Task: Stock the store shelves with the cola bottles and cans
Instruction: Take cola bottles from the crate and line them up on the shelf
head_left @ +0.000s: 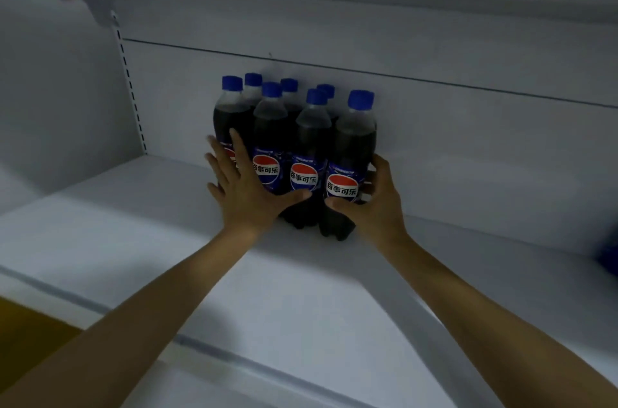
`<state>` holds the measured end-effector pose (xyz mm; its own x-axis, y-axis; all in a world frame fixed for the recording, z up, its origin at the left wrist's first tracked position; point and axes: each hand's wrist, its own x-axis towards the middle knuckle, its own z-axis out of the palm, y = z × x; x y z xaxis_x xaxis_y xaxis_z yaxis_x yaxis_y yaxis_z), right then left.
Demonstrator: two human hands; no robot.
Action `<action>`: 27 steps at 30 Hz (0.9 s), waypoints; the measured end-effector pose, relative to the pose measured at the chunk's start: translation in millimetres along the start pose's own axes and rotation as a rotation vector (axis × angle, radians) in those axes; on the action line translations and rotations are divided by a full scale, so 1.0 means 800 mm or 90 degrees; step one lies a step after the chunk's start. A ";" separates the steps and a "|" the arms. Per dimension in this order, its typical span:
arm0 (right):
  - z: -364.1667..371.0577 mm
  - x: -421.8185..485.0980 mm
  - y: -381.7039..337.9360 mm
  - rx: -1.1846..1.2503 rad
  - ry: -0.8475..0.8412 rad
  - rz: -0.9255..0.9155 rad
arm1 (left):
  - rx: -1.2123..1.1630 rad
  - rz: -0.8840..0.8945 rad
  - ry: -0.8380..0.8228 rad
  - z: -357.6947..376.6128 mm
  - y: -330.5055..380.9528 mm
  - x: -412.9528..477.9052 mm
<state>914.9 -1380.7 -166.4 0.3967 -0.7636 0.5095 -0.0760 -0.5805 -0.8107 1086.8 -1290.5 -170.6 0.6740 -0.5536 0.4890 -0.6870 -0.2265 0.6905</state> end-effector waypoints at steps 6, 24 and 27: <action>0.008 0.008 0.017 -0.025 0.022 -0.008 | -0.098 -0.082 0.000 0.022 -0.010 0.009; 0.014 0.002 0.035 -0.083 -0.041 0.114 | -0.110 -0.070 0.017 0.024 -0.012 0.010; 0.011 -0.004 0.027 -0.085 -0.061 0.135 | -0.125 -0.062 -0.004 0.011 -0.018 0.009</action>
<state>919.9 -1388.6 -187.8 0.4437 -0.8453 0.2976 -0.2841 -0.4477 -0.8479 1098.7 -1298.4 -181.9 0.7324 -0.5422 0.4120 -0.5525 -0.1196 0.8249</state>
